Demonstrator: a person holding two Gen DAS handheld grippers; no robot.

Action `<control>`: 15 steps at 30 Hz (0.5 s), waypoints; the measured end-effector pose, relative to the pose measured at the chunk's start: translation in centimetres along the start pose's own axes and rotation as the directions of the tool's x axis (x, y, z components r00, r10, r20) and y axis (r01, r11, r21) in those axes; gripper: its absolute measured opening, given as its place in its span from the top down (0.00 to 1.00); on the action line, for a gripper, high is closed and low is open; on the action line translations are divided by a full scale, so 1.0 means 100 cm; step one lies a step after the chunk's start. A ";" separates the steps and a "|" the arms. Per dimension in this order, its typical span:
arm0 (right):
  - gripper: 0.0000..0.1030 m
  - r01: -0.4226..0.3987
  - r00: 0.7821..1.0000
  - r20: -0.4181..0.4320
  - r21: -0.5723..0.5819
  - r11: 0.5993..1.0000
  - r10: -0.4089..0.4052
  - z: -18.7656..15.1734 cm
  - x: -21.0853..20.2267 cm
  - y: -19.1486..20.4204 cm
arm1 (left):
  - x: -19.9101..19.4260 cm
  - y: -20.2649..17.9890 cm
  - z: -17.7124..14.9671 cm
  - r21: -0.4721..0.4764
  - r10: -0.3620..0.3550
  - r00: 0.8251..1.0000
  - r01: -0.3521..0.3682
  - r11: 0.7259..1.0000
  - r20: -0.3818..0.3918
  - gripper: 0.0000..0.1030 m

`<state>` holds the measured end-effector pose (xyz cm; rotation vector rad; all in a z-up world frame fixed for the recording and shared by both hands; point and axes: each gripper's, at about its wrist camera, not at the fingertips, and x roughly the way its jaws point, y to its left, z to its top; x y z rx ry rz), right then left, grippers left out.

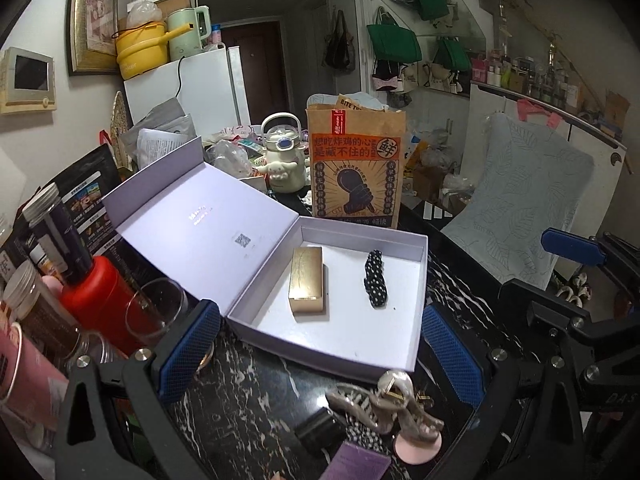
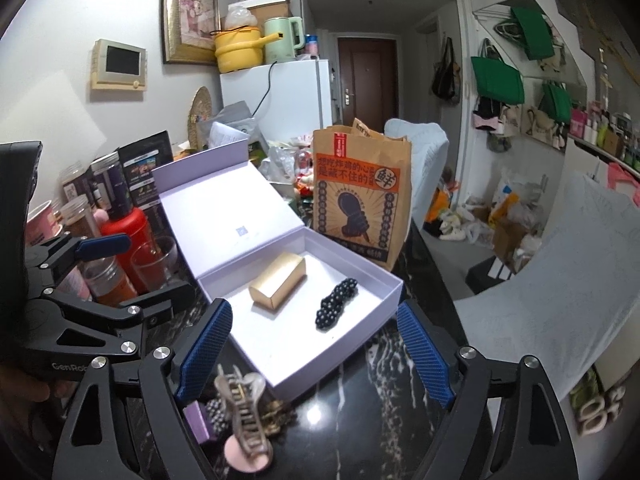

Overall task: Organize rigid objects
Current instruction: 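Withdraw both grippers from the lavender box back toward the remaining items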

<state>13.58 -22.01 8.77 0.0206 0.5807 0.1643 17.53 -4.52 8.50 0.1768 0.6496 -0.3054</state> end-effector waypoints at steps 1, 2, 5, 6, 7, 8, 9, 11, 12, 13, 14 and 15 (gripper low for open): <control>0.17 -0.001 1.000 0.000 0.000 1.000 0.001 -0.002 -0.003 0.001 | -0.003 -0.001 -0.004 -0.001 0.000 1.000 0.000 1.000 -0.001 0.00; 0.17 -0.003 1.000 0.000 0.000 1.000 0.003 -0.005 -0.006 0.002 | -0.005 -0.001 -0.006 -0.001 -0.001 1.000 0.001 1.000 0.000 0.00; 0.17 -0.007 1.000 -0.003 -0.001 1.000 0.007 -0.013 -0.013 0.006 | -0.011 -0.004 -0.014 0.001 -0.002 1.000 0.002 1.000 -0.003 0.00; 0.17 -0.007 1.000 -0.004 -0.002 1.000 0.007 -0.015 -0.015 0.006 | -0.014 -0.005 -0.017 0.000 -0.003 1.000 0.003 1.000 -0.003 0.00; 0.17 -0.007 1.000 -0.004 -0.004 1.000 0.007 -0.017 -0.017 0.008 | -0.016 -0.006 -0.021 -0.002 -0.005 1.000 0.005 1.000 -0.005 0.00; 0.17 -0.007 1.000 -0.004 -0.005 1.000 0.007 -0.020 -0.020 0.009 | -0.018 -0.006 -0.024 -0.002 -0.006 1.000 0.006 1.000 -0.006 0.00; 0.17 -0.008 1.000 -0.003 -0.006 1.000 0.008 -0.023 -0.022 0.010 | -0.020 -0.007 -0.027 -0.003 -0.007 1.000 0.007 1.000 -0.006 0.00; 0.17 -0.009 1.000 -0.004 -0.005 1.000 0.009 -0.027 -0.026 0.012 | -0.023 -0.008 -0.033 -0.004 -0.006 1.000 0.006 1.000 -0.007 0.00; 0.17 -0.011 1.000 -0.005 -0.004 1.000 0.011 -0.030 -0.028 0.012 | -0.025 -0.008 -0.035 -0.005 -0.008 1.000 0.008 1.000 -0.008 0.00; 0.17 -0.014 1.000 -0.007 -0.004 1.000 0.013 -0.033 -0.030 0.013 | -0.027 -0.009 -0.039 -0.008 -0.014 1.000 0.014 1.000 -0.011 0.00; 0.17 -0.015 1.000 -0.009 -0.004 1.000 0.015 -0.036 -0.031 0.013 | -0.030 -0.009 -0.042 -0.010 -0.020 1.000 0.020 1.000 -0.012 0.00; 0.17 -0.016 1.000 -0.012 -0.003 1.000 0.016 -0.039 -0.032 0.014 | -0.032 -0.010 -0.045 -0.011 -0.023 1.000 0.023 1.000 -0.010 0.00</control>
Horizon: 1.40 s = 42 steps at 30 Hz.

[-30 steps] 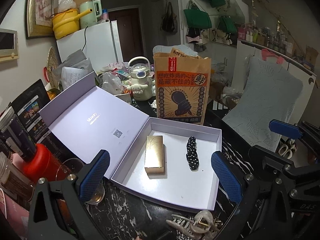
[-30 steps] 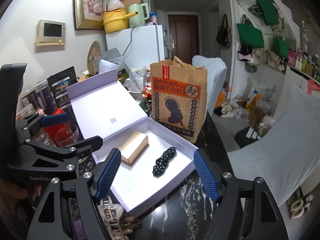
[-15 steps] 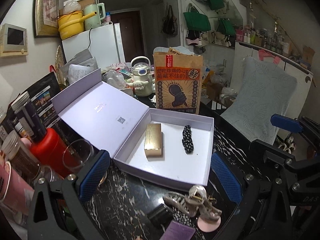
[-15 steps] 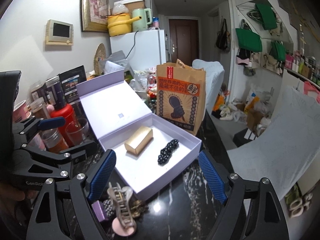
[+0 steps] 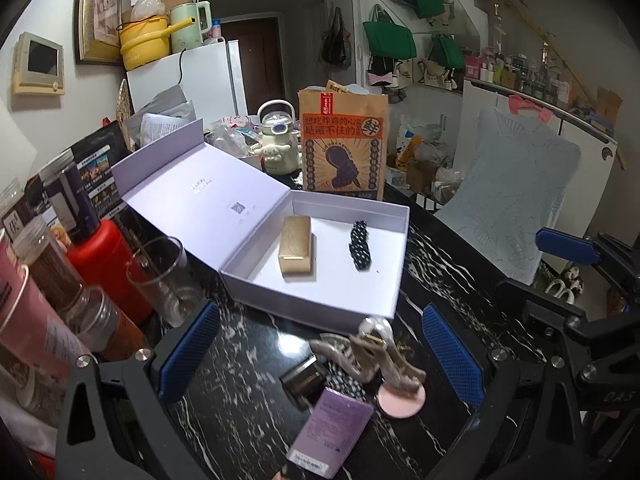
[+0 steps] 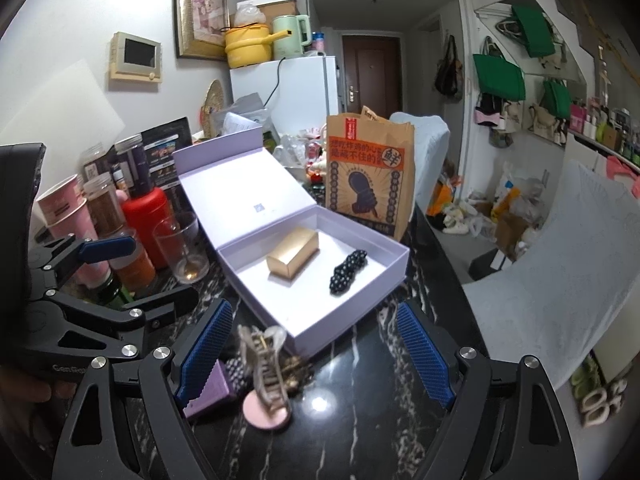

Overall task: Organize rigid objects
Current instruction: 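Withdraw both grippers from the lavender box back toward the remaining items, then grasp the purple EYES box with the left gripper while the right gripper grasps the pink compact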

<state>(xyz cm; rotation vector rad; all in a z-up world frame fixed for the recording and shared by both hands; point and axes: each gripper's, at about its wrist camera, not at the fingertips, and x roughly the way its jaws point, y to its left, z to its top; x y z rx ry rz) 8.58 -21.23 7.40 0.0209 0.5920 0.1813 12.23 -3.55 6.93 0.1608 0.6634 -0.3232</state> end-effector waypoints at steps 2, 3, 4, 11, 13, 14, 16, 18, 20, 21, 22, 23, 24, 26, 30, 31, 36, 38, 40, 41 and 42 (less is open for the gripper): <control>0.17 0.000 1.000 -0.005 0.002 1.000 0.000 -0.005 -0.002 0.002 | -0.004 -0.001 -0.006 0.000 -0.001 1.000 0.001 1.000 0.002 0.00; 0.17 0.000 1.000 -0.007 0.002 1.000 0.000 -0.008 -0.003 0.002 | -0.006 -0.002 -0.009 0.000 0.001 1.000 -0.001 1.000 0.002 0.00; 0.17 0.000 1.000 -0.010 0.002 1.000 0.000 -0.011 -0.004 0.003 | -0.008 -0.002 -0.012 -0.002 0.003 1.000 -0.003 1.000 0.002 0.00; 0.17 -0.003 1.000 -0.030 -0.004 1.000 0.003 -0.031 -0.010 0.010 | -0.019 -0.002 -0.035 -0.011 0.010 1.000 -0.010 1.000 -0.011 0.00; 0.17 -0.006 0.999 -0.035 -0.009 1.000 0.005 -0.036 -0.011 0.013 | -0.021 -0.001 -0.041 -0.012 0.013 1.000 -0.013 1.000 -0.015 0.00; 0.17 -0.008 0.999 -0.038 -0.013 1.000 0.007 -0.040 -0.011 0.014 | -0.021 -0.001 -0.045 -0.013 0.014 1.000 -0.015 1.000 -0.020 0.00; 0.17 -0.011 0.999 -0.043 -0.019 1.000 0.010 -0.045 -0.011 0.017 | -0.021 0.001 -0.051 -0.015 0.018 0.999 -0.018 1.000 -0.027 0.00; 0.17 -0.017 0.999 -0.052 -0.021 1.000 0.015 -0.050 -0.011 0.019 | -0.021 0.002 -0.058 -0.005 0.023 0.999 -0.023 1.000 -0.041 0.00; 0.17 -0.026 0.998 -0.061 -0.018 1.000 0.025 -0.055 -0.009 0.020 | -0.020 0.006 -0.064 -0.015 0.031 0.998 -0.032 0.999 -0.054 0.00; 0.17 -0.032 0.997 -0.065 -0.013 0.999 0.031 -0.057 -0.008 0.021 | -0.019 0.007 -0.066 -0.020 0.028 0.998 -0.029 0.999 -0.058 0.00; 0.17 -0.039 0.997 -0.069 -0.005 0.999 0.038 -0.060 -0.006 0.021 | -0.018 0.009 -0.069 -0.031 0.020 0.998 -0.022 0.999 -0.067 0.00; 0.17 -0.048 0.996 -0.074 0.002 0.999 0.048 -0.063 -0.004 0.020 | -0.017 0.012 -0.072 -0.039 0.011 0.997 -0.014 0.999 -0.077 0.00; 0.17 -0.055 0.996 -0.076 0.006 0.998 0.055 -0.065 -0.004 0.020 | -0.016 0.013 -0.075 -0.045 0.007 0.996 -0.011 0.999 -0.085 0.00; 0.17 -0.071 0.994 -0.087 0.014 0.997 0.072 -0.071 0.000 0.020 | -0.014 0.015 -0.079 -0.049 0.001 0.996 -0.005 0.999 -0.091 0.00; 0.17 -0.082 0.990 -0.114 0.022 0.996 0.084 -0.083 0.010 0.019 | -0.005 0.018 -0.092 -0.060 -0.042 0.993 0.036 0.998 -0.111 0.00; 0.17 -0.082 0.989 -0.120 0.027 0.996 0.085 -0.086 0.012 0.018 | -0.004 0.019 -0.095 -0.064 -0.050 0.992 0.042 0.997 -0.115 0.00; 0.17 -0.109 0.980 -0.162 0.056 0.992 0.117 -0.101 0.025 0.016 | 0.006 0.019 -0.111 -0.076 -0.090 0.985 0.080 0.994 -0.144 0.00; 0.17 -0.115 0.974 -0.188 0.060 0.992 0.125 -0.107 0.032 0.016 | 0.011 0.019 -0.117 -0.080 -0.105 0.982 0.094 0.992 -0.158 0.00; 0.17 -0.116 0.971 -0.204 0.062 0.991 0.127 -0.112 0.037 0.016 | 0.016 0.020 -0.123 -0.085 -0.112 0.979 0.099 0.991 -0.170 0.00; 0.17 -0.116 0.969 -0.212 0.063 0.991 0.127 -0.114 0.040 0.016 | 0.019 0.021 -0.125 -0.090 -0.115 0.978 0.100 0.991 -0.176 0.00; 0.17 -0.118 0.966 -0.222 0.064 0.991 0.129 -0.117 0.043 0.016 | 0.022 0.022 -0.126 -0.094 -0.119 0.976 0.104 0.990 -0.180 0.00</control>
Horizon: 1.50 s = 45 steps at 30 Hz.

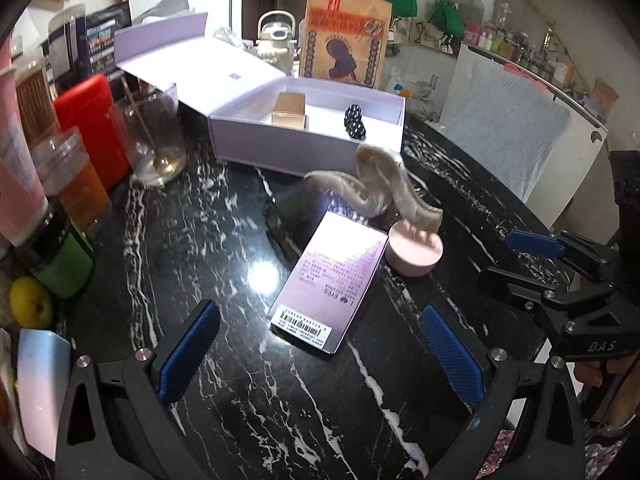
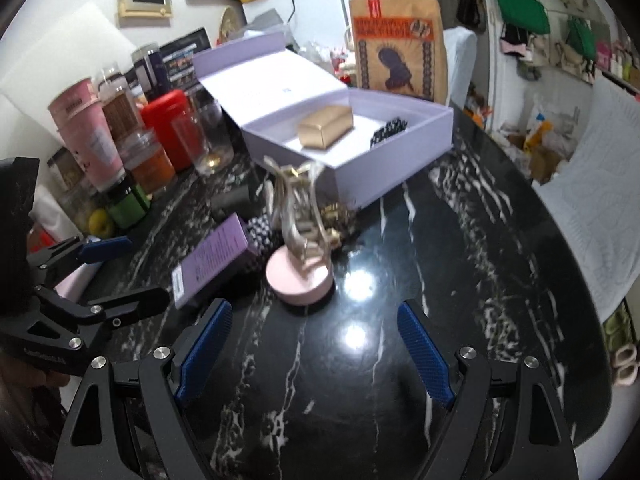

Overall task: Organize rigid objects
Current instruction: 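Grasp the purple EYES box with the left gripper while the right gripper grasps the pink compact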

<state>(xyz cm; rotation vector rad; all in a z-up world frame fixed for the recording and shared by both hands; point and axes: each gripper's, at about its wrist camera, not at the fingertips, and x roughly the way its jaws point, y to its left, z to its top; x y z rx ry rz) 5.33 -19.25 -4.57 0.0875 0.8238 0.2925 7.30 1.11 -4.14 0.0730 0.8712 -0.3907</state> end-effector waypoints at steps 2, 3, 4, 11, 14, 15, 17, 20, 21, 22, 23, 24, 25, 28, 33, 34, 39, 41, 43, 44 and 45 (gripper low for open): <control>0.17 -0.007 1.000 -0.013 0.003 1.000 0.007 -0.002 0.006 -0.001 | 0.007 0.003 -0.001 -0.011 -0.017 1.000 0.017 1.000 -0.015 0.00; 0.17 -0.012 1.000 -0.018 0.004 1.000 0.012 -0.003 0.009 -0.001 | 0.010 0.005 -0.001 -0.019 -0.027 0.999 0.026 0.999 -0.022 0.00; 0.17 -0.016 1.000 -0.024 0.004 1.000 0.016 -0.004 0.012 -0.001 | 0.014 0.007 -0.001 -0.030 -0.037 0.999 0.036 0.999 -0.027 0.00; 0.17 -0.027 0.999 -0.039 0.010 1.000 0.027 -0.002 0.029 -0.004 | 0.033 0.015 0.004 -0.044 -0.057 0.997 0.056 0.997 -0.044 0.01; 0.17 -0.026 0.999 -0.027 0.013 1.000 0.026 0.002 0.031 -0.006 | 0.038 0.013 0.007 -0.027 -0.064 0.997 0.063 0.998 -0.045 0.02; 0.17 -0.024 0.999 -0.025 0.012 1.000 0.024 0.004 0.032 -0.006 | 0.040 0.012 0.008 -0.020 -0.068 0.997 0.067 0.998 -0.045 0.04; 0.17 -0.024 0.999 -0.021 0.011 1.000 0.024 0.007 0.033 -0.008 | 0.044 0.011 0.010 -0.011 -0.080 0.996 0.080 0.997 -0.048 0.08; 0.17 -0.031 0.999 -0.027 0.014 0.999 0.032 0.011 0.038 -0.010 | 0.052 0.011 0.012 -0.016 -0.093 0.994 0.092 0.996 -0.065 0.11; 0.17 -0.034 0.999 -0.029 0.015 0.999 0.034 0.011 0.039 -0.010 | 0.054 0.011 0.012 -0.019 -0.100 0.993 0.099 0.995 -0.070 0.16; 0.17 -0.035 0.999 -0.031 0.018 0.999 0.035 0.012 0.040 -0.011 | 0.056 0.011 0.012 -0.019 -0.105 0.992 0.104 0.994 -0.075 0.19; 0.17 -0.036 0.999 -0.033 0.022 0.999 0.036 0.013 0.041 -0.012 | 0.058 0.011 0.013 -0.020 -0.108 0.991 0.107 0.994 -0.078 0.20; 0.17 -0.037 0.999 -0.036 0.026 0.999 0.038 0.013 0.043 -0.013 | 0.059 0.011 0.013 -0.016 -0.105 0.992 0.104 0.994 -0.072 0.23; 0.17 -0.041 0.998 -0.040 0.029 0.999 0.042 0.014 0.044 -0.014 | 0.059 0.011 0.013 -0.012 -0.102 0.992 0.102 0.995 -0.069 0.29; 0.17 -0.047 0.998 -0.050 0.029 0.998 0.049 0.015 0.048 -0.015 | 0.058 0.008 0.013 0.006 -0.099 0.993 0.100 0.995 -0.066 0.40; 0.17 -0.065 0.996 -0.059 0.029 0.997 0.067 0.018 0.053 -0.011 | 0.054 0.008 0.010 0.004 -0.092 0.994 0.092 0.996 -0.061 0.48; 0.17 -0.069 0.996 -0.059 0.029 0.997 0.070 0.018 0.053 -0.009 | 0.053 0.010 0.009 -0.003 -0.091 0.994 0.091 0.996 -0.062 0.48; 0.17 -0.068 0.996 -0.057 0.012 0.998 0.069 0.017 0.051 -0.004 | 0.045 0.026 0.002 -0.061 -0.065 0.996 0.061 0.996 -0.066 0.49; 0.17 -0.060 0.996 -0.072 0.004 0.998 0.060 0.014 0.056 -0.002 | 0.042 0.032 -0.001 -0.079 -0.051 0.997 0.046 0.996 -0.064 0.49; 0.17 -0.060 0.995 -0.079 0.007 0.998 0.060 0.013 0.059 -0.001 | 0.039 0.039 -0.002 -0.094 -0.032 0.997 0.026 0.995 -0.063 0.49; 0.17 -0.057 0.996 -0.072 0.004 0.998 0.057 0.014 0.059 -0.001 | 0.039 0.041 -0.002 -0.099 -0.024 0.998 0.018 0.995 -0.062 0.49; 0.17 -0.053 0.996 -0.072 -0.002 0.999 0.053 0.015 0.060 0.001 | 0.038 0.043 -0.003 -0.102 -0.020 0.998 0.014 0.995 -0.061 0.49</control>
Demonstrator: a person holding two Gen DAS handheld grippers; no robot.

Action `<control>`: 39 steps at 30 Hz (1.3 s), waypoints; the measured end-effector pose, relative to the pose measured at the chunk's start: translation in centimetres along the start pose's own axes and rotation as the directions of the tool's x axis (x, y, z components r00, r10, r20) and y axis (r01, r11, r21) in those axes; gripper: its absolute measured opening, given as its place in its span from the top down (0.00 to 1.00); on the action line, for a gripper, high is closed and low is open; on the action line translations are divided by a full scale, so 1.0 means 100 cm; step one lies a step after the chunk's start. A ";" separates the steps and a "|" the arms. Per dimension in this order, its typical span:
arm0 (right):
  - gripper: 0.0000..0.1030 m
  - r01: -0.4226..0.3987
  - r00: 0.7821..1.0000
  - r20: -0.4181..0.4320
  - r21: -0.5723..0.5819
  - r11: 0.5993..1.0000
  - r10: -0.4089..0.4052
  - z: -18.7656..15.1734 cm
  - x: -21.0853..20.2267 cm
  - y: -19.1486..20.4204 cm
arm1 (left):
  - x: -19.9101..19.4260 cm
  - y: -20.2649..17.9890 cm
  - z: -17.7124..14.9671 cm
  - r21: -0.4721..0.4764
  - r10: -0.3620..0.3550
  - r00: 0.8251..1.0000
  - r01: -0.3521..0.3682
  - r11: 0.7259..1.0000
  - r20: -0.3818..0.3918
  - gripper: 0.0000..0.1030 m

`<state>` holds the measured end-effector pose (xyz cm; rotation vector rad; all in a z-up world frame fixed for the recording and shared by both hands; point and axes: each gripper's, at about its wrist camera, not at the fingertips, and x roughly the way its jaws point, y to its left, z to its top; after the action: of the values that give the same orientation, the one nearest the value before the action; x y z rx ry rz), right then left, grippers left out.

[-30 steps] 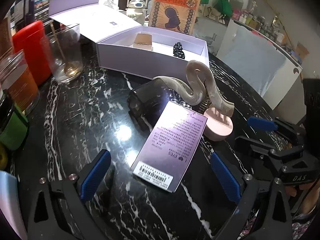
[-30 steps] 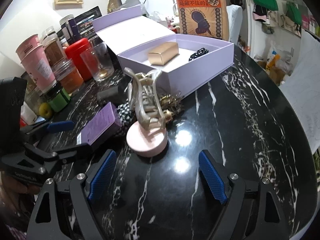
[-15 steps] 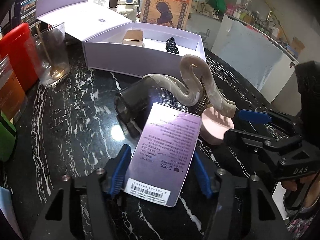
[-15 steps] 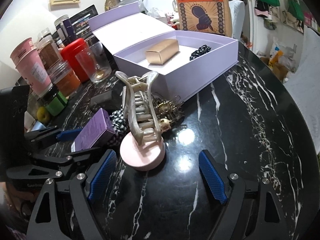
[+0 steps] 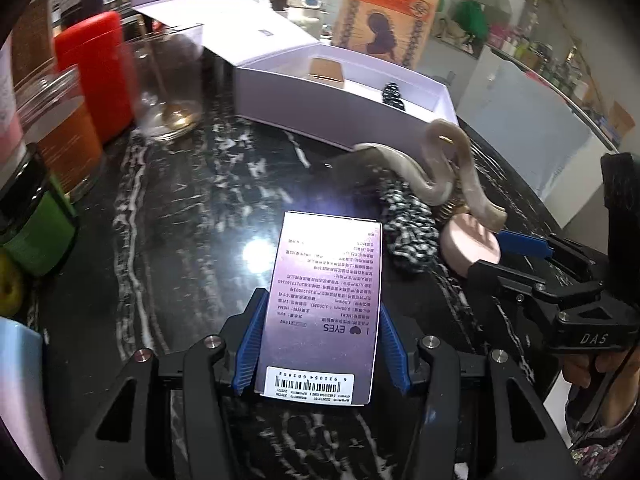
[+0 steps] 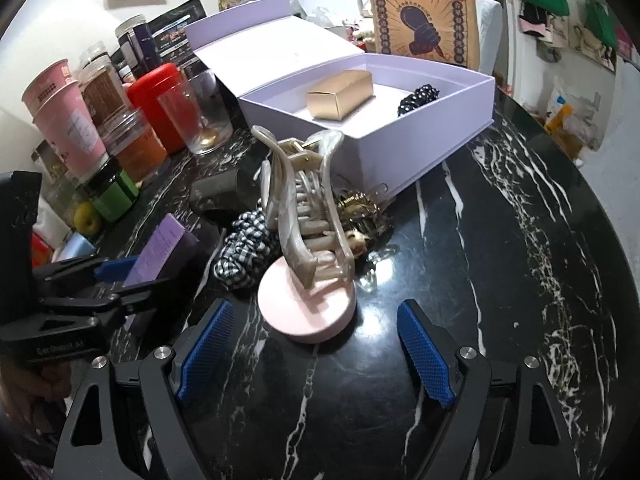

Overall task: Organize rigid objects
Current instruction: 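Grasp the purple EYES box with the left gripper while the right gripper grasps the pink compact, then carry the purple box and pink compact toward the lavender box with both grippers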

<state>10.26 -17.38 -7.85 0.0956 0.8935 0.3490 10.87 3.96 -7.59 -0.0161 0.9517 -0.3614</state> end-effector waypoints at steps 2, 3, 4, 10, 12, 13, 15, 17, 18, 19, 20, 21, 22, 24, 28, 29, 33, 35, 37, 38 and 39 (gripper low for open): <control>0.18 0.009 1.000 -0.002 -0.006 1.000 -0.009 0.002 0.003 0.002 | -0.001 0.003 0.001 -0.010 0.002 1.000 -0.002 1.000 0.004 0.49; 0.19 0.014 1.000 -0.003 -0.007 1.000 -0.014 0.003 0.004 0.003 | -0.001 0.004 0.001 -0.014 0.000 1.000 0.000 1.000 0.005 0.49; 0.20 0.018 1.000 -0.004 -0.012 1.000 -0.018 0.004 0.006 0.004 | -0.001 0.004 0.001 -0.015 0.000 1.000 0.000 1.000 0.005 0.49; 0.27 0.050 0.999 -0.002 -0.043 0.998 -0.050 0.006 0.010 0.011 | 0.000 0.002 -0.002 -0.012 0.006 1.000 -0.006 1.000 0.006 0.49; 0.31 0.057 0.998 -0.002 -0.057 0.997 -0.057 0.006 0.011 0.013 | -0.001 0.001 -0.002 -0.011 0.005 1.000 -0.005 1.000 0.008 0.49; 0.34 0.060 0.998 -0.001 -0.064 0.996 -0.060 0.006 0.011 0.015 | -0.001 0.001 -0.003 -0.011 0.005 1.000 -0.005 1.000 0.008 0.49; 0.43 0.075 0.997 0.006 -0.083 0.994 -0.075 0.006 0.013 0.017 | -0.002 0.000 -0.004 -0.010 0.009 1.000 -0.009 1.000 0.009 0.49; 0.50 0.096 0.995 0.011 -0.103 0.990 -0.096 0.006 0.013 0.019 | -0.002 0.000 -0.004 -0.010 0.022 1.000 -0.021 1.000 0.010 0.49; 0.50 0.097 0.995 0.011 -0.108 0.989 -0.096 0.005 0.013 0.020 | -0.002 0.000 -0.004 -0.011 0.025 1.000 -0.025 1.000 0.011 0.49; 0.50 0.092 0.996 0.010 -0.105 0.990 -0.091 0.005 0.012 0.019 | -0.003 0.000 -0.004 -0.016 0.026 1.000 -0.026 1.000 0.013 0.49; 0.51 0.084 0.996 0.008 -0.100 0.991 -0.084 0.004 0.011 0.018 | -0.003 0.000 -0.005 -0.021 0.025 1.000 -0.024 0.999 0.013 0.49; 0.51 0.081 0.997 0.006 -0.099 0.992 -0.080 0.004 0.010 0.018 | -0.003 0.000 -0.005 -0.025 0.021 1.000 -0.021 0.999 0.012 0.49; 0.51 0.078 0.997 0.003 -0.101 0.992 -0.078 0.003 0.010 0.018 | -0.004 0.000 -0.006 -0.027 0.021 1.000 -0.021 0.999 0.012 0.49; 0.51 0.074 0.997 -0.001 -0.103 0.992 -0.074 0.000 0.007 0.019 | -0.004 0.000 -0.007 -0.028 0.024 1.000 -0.024 0.999 0.012 0.49; 0.50 0.065 0.998 -0.003 -0.098 0.993 -0.066 -0.007 0.001 0.019 | -0.006 -0.002 -0.009 -0.028 0.028 1.000 -0.027 0.999 0.011 0.49; 0.51 0.064 0.998 -0.003 -0.097 0.993 -0.064 -0.008 0.000 0.019 | -0.006 -0.003 -0.010 -0.027 0.029 1.000 -0.028 0.999 0.011 0.49; 0.51 0.064 0.998 0.004 -0.091 0.994 -0.064 -0.015 -0.008 0.018 | -0.012 -0.008 -0.013 -0.022 0.046 0.999 -0.045 0.999 0.025 0.49; 0.51 0.066 0.998 0.011 -0.088 0.994 -0.066 -0.018 -0.013 0.017 | -0.015 -0.011 -0.013 -0.019 0.045 0.999 -0.045 0.999 0.030 0.49; 0.51 0.067 0.998 0.018 -0.084 0.994 -0.066 -0.020 -0.018 0.017 | -0.019 -0.014 -0.013 -0.017 0.042 0.998 -0.041 0.999 0.037 0.49; 0.51 0.065 0.998 0.023 -0.081 0.995 -0.063 -0.021 -0.021 0.017 | -0.020 -0.015 -0.013 -0.016 0.043 0.998 -0.042 0.999 0.040 0.49; 0.51 0.063 0.998 0.026 -0.080 0.995 -0.061 -0.021 -0.023 0.017 | -0.022 -0.017 -0.013 -0.014 0.048 0.998 -0.047 0.999 0.045 0.49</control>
<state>6.85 -16.69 -7.09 -0.0030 0.8564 0.3252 8.10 3.20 -6.30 -0.0134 0.9078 -0.3095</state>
